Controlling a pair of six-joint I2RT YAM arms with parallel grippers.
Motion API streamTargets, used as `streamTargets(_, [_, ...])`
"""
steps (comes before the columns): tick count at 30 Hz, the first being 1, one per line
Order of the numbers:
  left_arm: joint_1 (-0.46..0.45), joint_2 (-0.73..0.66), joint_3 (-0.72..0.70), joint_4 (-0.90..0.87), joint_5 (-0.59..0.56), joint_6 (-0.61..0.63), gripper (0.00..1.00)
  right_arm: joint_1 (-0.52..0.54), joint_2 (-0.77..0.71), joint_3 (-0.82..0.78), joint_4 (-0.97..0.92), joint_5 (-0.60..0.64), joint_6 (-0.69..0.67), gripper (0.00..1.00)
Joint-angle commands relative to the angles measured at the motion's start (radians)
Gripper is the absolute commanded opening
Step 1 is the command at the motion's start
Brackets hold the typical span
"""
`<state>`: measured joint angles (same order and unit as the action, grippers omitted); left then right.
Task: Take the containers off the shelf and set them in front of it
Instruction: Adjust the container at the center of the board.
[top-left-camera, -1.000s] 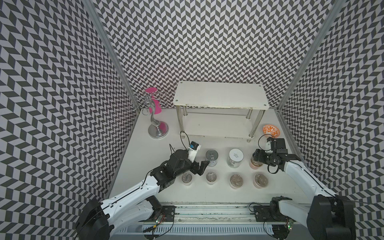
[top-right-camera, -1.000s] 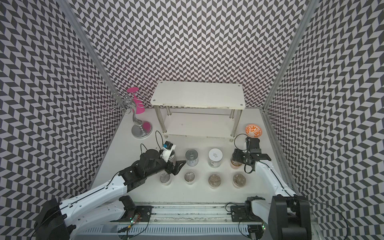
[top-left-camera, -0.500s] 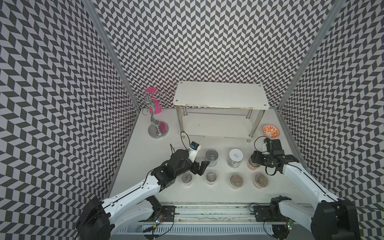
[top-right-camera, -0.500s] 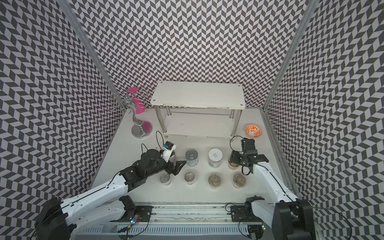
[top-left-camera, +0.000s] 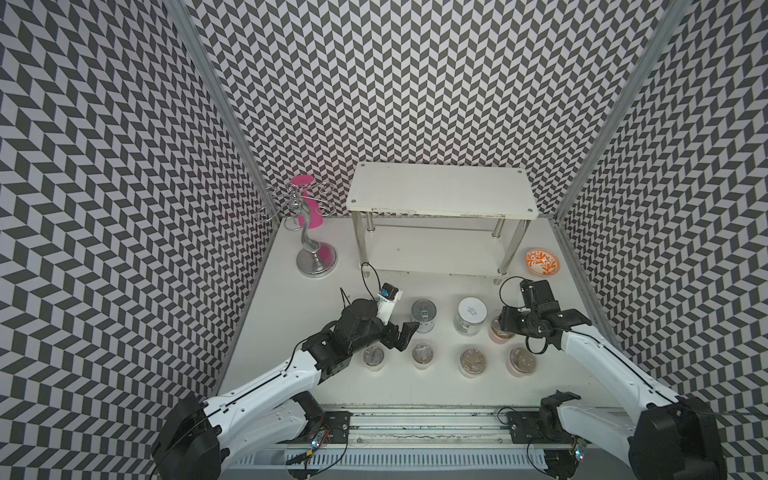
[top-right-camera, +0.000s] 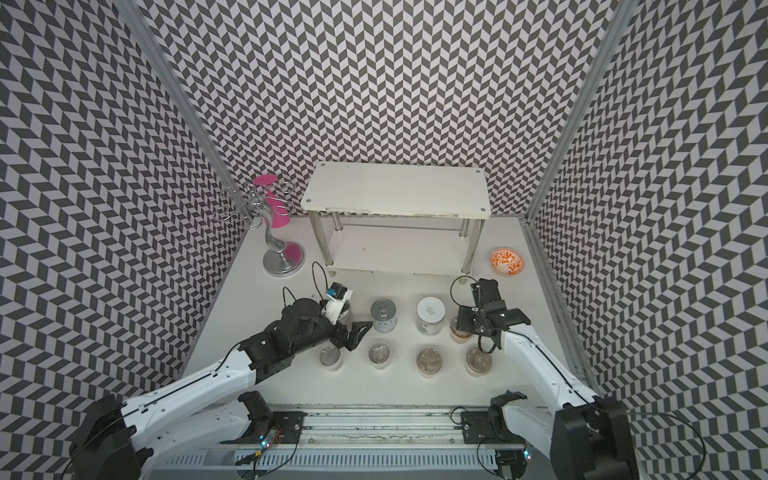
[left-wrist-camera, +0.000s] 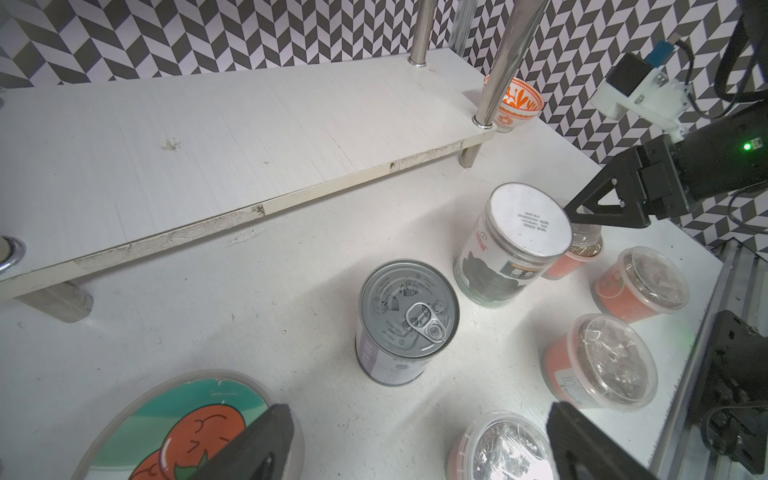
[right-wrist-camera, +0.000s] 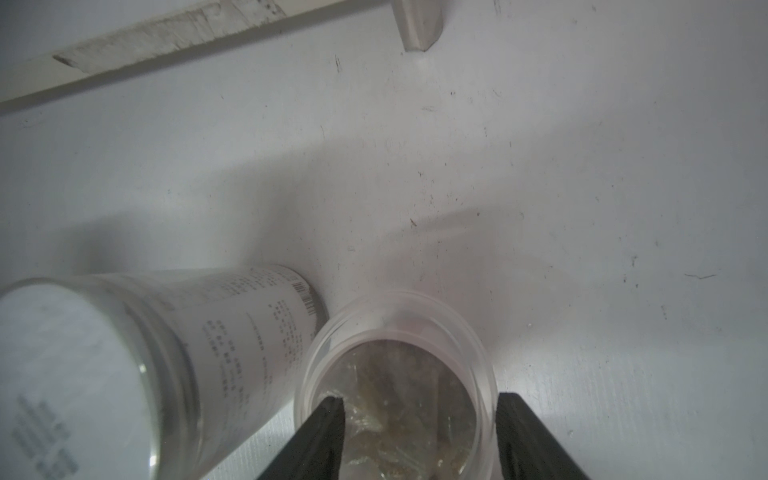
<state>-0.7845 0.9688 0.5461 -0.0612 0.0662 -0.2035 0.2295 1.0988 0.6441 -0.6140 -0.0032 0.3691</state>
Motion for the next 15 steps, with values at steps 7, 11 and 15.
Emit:
streamTargets(7, [0.007, 0.008, 0.005, 0.014, 0.011, 0.001, 1.00, 0.067, -0.024, 0.021, -0.047, 0.058, 0.041, 0.55])
streamTargets(11, [0.007, 0.008, 0.006, 0.014, 0.012, 0.002, 1.00, 0.073, -0.016, 0.026, -0.056, 0.051, 0.039, 0.53])
streamTargets(15, [0.005, 0.008, 0.010, 0.009, 0.011, 0.001, 1.00, 0.074, -0.019, 0.029, -0.059, 0.054, 0.038, 0.51])
